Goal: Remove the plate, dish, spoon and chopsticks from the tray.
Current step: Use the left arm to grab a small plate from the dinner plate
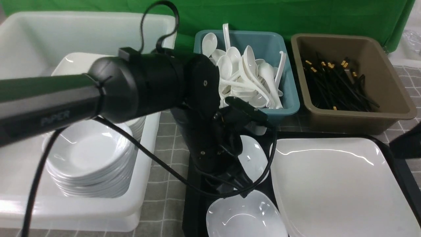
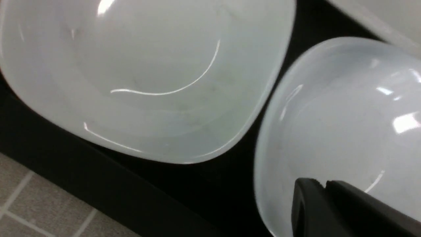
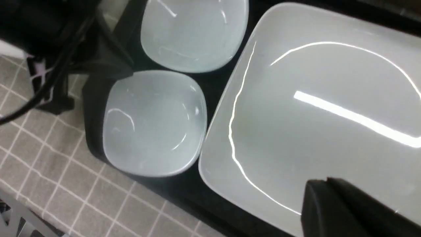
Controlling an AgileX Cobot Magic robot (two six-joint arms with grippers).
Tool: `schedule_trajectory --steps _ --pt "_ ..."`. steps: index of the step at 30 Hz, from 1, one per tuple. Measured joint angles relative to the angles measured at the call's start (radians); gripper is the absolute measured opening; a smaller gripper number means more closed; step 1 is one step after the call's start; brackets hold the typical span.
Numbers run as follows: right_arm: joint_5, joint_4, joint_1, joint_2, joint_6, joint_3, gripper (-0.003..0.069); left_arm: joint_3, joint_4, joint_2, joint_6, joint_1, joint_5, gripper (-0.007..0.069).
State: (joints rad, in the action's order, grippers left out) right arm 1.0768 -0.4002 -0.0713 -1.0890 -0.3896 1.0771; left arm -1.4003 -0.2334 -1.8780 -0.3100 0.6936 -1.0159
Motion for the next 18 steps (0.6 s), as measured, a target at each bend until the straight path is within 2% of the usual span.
schedule_trajectory --steps 10,14,18 --pt "-0.007 -0.017 0.000 0.073 -0.007 -0.036 0.0026 0.000 0.032 -0.090 0.018 0.000 0.032 0.0393" --pt "-0.007 -0.048 0.000 0.073 -0.009 -0.036 0.0026 0.000 0.032 -0.116 0.018 0.000 0.036 0.0423" --pt "-0.007 -0.078 0.000 0.073 -0.025 -0.036 0.0026 -0.003 0.024 -0.151 0.019 0.000 0.042 0.0418"
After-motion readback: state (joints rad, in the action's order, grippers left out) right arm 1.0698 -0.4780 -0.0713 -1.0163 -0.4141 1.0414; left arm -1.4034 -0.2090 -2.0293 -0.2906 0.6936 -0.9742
